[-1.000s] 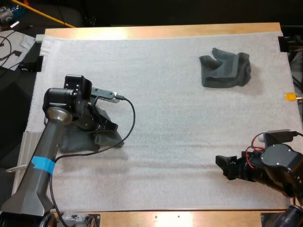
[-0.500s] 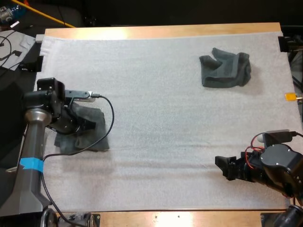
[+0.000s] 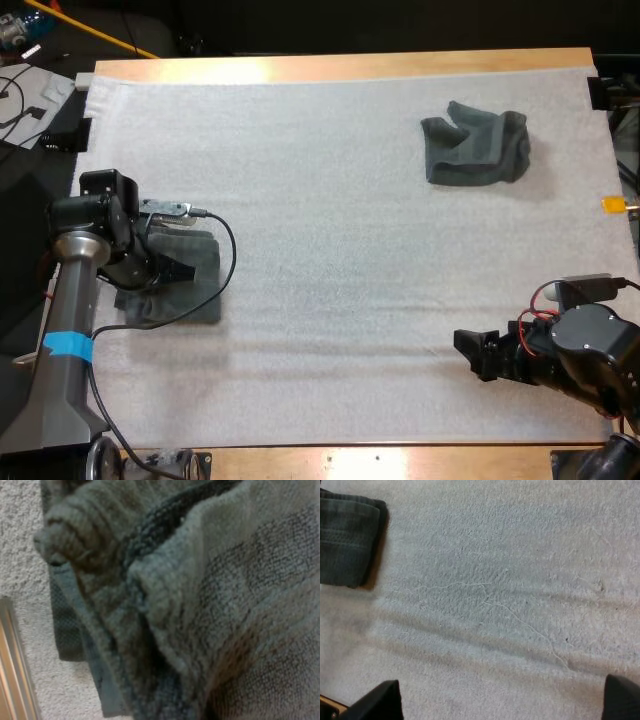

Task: Pick towel from pile, fold and stack

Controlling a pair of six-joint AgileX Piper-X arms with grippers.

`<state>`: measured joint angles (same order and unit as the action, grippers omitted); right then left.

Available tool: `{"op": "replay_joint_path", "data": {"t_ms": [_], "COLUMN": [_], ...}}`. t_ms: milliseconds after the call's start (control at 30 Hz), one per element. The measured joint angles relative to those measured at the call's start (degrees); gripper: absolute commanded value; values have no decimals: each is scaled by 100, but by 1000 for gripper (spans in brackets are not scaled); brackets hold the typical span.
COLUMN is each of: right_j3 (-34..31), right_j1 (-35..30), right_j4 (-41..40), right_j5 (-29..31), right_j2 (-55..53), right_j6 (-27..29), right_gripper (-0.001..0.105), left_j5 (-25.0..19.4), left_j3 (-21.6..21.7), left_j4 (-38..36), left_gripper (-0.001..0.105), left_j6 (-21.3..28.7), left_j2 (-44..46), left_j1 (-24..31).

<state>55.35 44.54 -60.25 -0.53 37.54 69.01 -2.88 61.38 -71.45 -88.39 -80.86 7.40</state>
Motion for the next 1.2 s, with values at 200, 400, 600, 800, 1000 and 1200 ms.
{"op": "replay_joint_path", "data": {"t_ms": [200,400,600,800,1000,1200], "right_j3": [0,0,0,0,0,0], "right_j1": [0,0,0,0,0,0], "right_j4": [10,7,7,7,7,18], "right_j5": [-7,-22,-37,-128,-133,-167], "right_j2": [0,0,0,0,0,0], "right_j6": [-7,-26,-36,-36,-36,-36], "right_gripper": [77,77,77,77,77,77], "left_j5": [-149,-440,-948,-729,162,468], "left_j3": [0,0,0,0,-100,-650], "left_j4": [69,91,91,64,140,635], "left_gripper": [48,66,62,62,62,61], "left_j6": [0,-47,-168,-282,-372,-465], "left_j2": [-12,-64,-64,-64,-64,-64], "left_j1": [0,0,0,0,0,0]}}
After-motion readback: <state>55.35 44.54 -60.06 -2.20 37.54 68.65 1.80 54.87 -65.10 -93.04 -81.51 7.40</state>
